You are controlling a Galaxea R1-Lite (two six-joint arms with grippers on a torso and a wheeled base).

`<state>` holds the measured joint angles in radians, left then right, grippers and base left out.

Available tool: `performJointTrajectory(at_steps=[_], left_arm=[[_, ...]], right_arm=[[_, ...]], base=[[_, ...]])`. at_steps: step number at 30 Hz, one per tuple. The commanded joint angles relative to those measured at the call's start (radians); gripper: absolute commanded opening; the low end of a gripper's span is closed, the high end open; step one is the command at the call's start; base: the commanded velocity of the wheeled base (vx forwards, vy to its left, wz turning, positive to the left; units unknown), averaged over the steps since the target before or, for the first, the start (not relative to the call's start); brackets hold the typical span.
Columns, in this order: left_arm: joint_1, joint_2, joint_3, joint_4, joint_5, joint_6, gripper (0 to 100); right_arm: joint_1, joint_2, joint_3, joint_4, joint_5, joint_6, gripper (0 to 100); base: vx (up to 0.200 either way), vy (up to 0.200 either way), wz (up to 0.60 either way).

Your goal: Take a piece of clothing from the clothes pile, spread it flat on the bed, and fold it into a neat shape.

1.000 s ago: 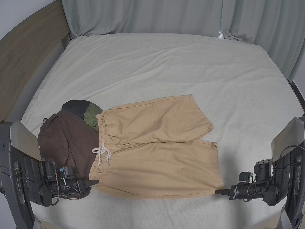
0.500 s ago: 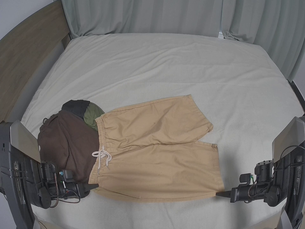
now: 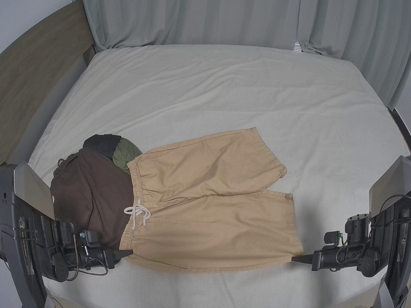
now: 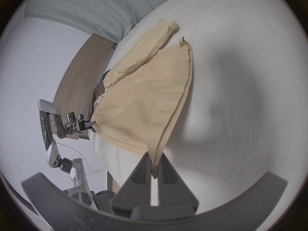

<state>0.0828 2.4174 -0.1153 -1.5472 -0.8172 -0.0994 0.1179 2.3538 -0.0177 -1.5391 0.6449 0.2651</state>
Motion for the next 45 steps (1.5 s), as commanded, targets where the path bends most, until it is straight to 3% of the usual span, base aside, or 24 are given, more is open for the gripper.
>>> performJointTrajectory(at_steps=[1,15,24,30,39,45], left_arm=[[-0.001,-0.006,-0.004,-0.001,0.0,-0.002,0],[-0.005,-0.055,-0.035,-0.001,-0.002,-0.017,0],[-0.018,-0.115,-0.064,-0.002,-0.007,-0.114,0],[-0.078,-0.199,-0.124,-0.002,0.001,-0.261,0],[-0.098,-0.215,-0.162,-0.002,0.01,-0.321,0],[-0.095,-0.23,-0.165,-0.002,0.01,-0.338,0]], right_arm=[[0.0,-0.039,0.015,-0.001,0.001,0.0,0],[0.0,-0.107,0.007,-0.001,0.012,0.003,0],[0.006,-0.12,-0.005,-0.001,0.019,0.008,0],[0.013,-0.139,-0.036,-0.001,0.019,0.013,0],[0.013,-0.16,-0.056,-0.001,0.019,0.017,0],[0.02,-0.226,-0.062,-0.001,0.019,0.079,0]], base=[[0.0,0.0,0.0],[0.0,0.0,0.0],[0.0,0.0,0.0],[0.0,0.0,0.0],[0.0,0.0,0.0],[0.0,0.0,0.0]])
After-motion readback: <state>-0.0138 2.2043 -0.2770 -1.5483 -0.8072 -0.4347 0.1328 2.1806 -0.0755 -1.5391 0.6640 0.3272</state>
